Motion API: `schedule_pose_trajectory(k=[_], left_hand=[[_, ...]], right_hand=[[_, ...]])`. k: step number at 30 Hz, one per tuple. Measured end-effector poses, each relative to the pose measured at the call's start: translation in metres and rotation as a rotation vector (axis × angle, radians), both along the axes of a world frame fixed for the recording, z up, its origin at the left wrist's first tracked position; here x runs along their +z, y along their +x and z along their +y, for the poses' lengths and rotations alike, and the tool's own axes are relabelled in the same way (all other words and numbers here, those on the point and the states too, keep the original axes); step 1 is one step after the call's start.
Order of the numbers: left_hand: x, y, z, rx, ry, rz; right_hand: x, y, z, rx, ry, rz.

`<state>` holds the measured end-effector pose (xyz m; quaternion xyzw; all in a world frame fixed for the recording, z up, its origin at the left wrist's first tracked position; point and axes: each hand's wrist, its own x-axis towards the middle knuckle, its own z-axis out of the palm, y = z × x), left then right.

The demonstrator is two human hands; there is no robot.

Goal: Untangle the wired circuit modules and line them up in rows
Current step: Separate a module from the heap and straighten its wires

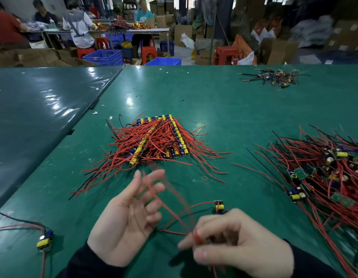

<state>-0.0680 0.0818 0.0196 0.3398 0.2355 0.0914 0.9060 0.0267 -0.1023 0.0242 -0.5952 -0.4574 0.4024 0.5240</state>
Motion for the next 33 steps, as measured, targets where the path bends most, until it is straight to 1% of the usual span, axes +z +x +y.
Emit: schedule_pose_trajectory(k=[2,4,6,9,11,13,16,19,22,24,25,27,29,31,33], left_hand=[[-0.003,0.000,0.000,-0.085,0.005,-0.012],[-0.007,0.000,-0.004,-0.199,0.039,0.019],[-0.009,0.000,-0.010,-0.312,0.076,0.048],[-0.006,-0.003,-0.012,-0.463,0.094,0.033],[-0.002,-0.004,-0.011,-0.503,0.113,0.000],[-0.003,-0.005,-0.014,-0.455,0.199,-0.030],[-0.005,-0.003,-0.025,-0.248,0.445,-0.061],[-0.008,0.001,-0.032,-0.052,0.551,-0.106],[-0.006,0.000,-0.033,-0.036,0.608,-0.105],[-0.005,-0.001,-0.032,-0.064,0.605,-0.096],[-0.005,-0.002,-0.030,-0.068,0.578,-0.097],[-0.003,-0.003,-0.025,-0.088,0.480,-0.109],[-0.001,-0.006,-0.020,-0.164,0.424,-0.128],[0.001,-0.009,-0.019,-0.240,0.448,-0.152],[0.002,-0.009,-0.020,-0.270,0.552,-0.162]], right_hand=[[0.000,0.001,0.003,-0.155,0.067,0.258],[-0.002,0.001,0.006,-0.380,0.146,0.437],[-0.003,0.002,0.007,-0.544,0.213,0.528],[-0.002,0.001,0.008,-0.601,0.245,0.545],[-0.003,0.001,0.007,-0.614,0.252,0.492],[-0.005,-0.001,0.007,-0.620,0.257,0.385],[-0.007,-0.005,0.007,-0.599,0.210,0.172],[-0.011,-0.009,0.007,-0.614,0.200,-0.036],[-0.015,-0.013,0.007,-0.603,0.224,-0.260],[-0.014,-0.013,0.006,-0.528,0.210,-0.292],[-0.012,-0.012,0.004,-0.454,0.193,-0.255],[-0.007,-0.007,0.002,-0.294,0.166,-0.093],[-0.005,-0.002,0.000,-0.246,0.143,0.076],[-0.002,0.000,0.001,-0.254,0.090,0.268],[0.001,-0.002,0.004,-0.175,-0.005,0.429]])
